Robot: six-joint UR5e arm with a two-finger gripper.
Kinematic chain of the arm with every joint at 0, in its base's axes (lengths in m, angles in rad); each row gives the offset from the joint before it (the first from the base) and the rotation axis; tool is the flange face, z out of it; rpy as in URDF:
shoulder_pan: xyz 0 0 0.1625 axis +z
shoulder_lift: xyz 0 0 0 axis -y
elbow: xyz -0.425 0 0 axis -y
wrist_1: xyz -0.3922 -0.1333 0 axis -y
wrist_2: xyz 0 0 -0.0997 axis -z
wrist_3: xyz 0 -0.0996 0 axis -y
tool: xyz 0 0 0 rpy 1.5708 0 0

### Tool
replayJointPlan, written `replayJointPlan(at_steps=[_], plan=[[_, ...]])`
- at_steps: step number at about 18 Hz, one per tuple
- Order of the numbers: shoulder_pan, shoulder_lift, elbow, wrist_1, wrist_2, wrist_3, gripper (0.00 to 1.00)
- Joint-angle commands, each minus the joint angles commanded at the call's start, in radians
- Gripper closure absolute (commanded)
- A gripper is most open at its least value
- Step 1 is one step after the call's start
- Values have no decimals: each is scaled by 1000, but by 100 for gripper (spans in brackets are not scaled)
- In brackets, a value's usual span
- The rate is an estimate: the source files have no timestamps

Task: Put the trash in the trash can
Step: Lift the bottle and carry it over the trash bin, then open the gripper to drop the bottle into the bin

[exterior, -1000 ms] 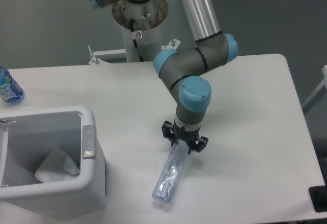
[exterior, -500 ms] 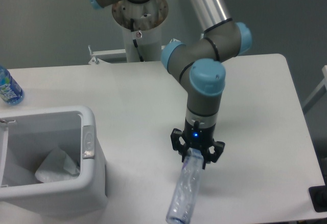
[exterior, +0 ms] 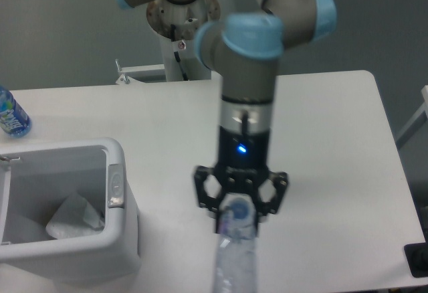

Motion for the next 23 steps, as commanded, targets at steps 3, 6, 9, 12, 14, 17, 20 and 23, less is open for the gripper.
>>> replayJointPlan(at_steps=[3,6,9,12,14,17,20,23], plan=[[-89,40,-24,-2,2,-25,38],[-170,63,-83,-3,3,-23,38],[-210,77,-162,-2,3,-14,38],[-223,83,-189,-2,3,-22,37],[-223,85,-189,-2,2,-17,14],[-221,89,-180,-2,-2,-25,0],[-220,89,-175,-2,0,-26,0],[-212,89,-179,-2,2,-26,0]])
